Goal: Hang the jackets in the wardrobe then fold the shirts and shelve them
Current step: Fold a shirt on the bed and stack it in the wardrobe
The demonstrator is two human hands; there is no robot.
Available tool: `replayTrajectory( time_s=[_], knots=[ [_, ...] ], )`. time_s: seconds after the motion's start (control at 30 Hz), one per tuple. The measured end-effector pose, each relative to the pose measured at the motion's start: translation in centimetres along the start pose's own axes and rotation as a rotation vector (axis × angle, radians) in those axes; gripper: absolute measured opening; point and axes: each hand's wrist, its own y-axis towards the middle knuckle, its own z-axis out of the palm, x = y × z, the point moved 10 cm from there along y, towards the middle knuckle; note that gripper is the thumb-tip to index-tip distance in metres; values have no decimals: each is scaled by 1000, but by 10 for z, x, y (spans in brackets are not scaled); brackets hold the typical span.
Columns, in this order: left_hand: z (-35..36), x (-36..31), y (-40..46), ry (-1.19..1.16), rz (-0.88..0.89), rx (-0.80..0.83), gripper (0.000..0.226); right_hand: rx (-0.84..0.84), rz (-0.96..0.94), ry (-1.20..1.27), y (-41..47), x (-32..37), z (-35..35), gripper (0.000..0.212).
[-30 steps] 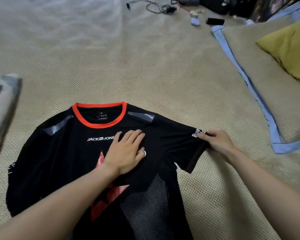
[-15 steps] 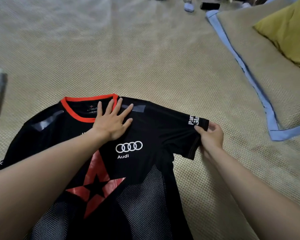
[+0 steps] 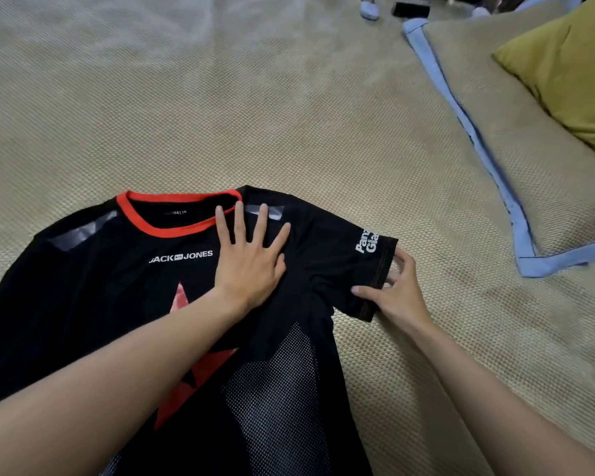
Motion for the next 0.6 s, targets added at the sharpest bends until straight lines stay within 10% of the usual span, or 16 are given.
replayTrajectory(
  time_s=[0.17,0.43,0.6],
  knots=[
    [11,12,-9,-35,-64,79,64,-138,43,-12,-4,-7,-16,86],
    [14,73,-26,-247,-194,136,68,-289,-152,-790,-27,49,-3,70],
    [21,188,-89,-256,-360,104,66,37,-438,-768,-56,90,87,25]
  ],
)
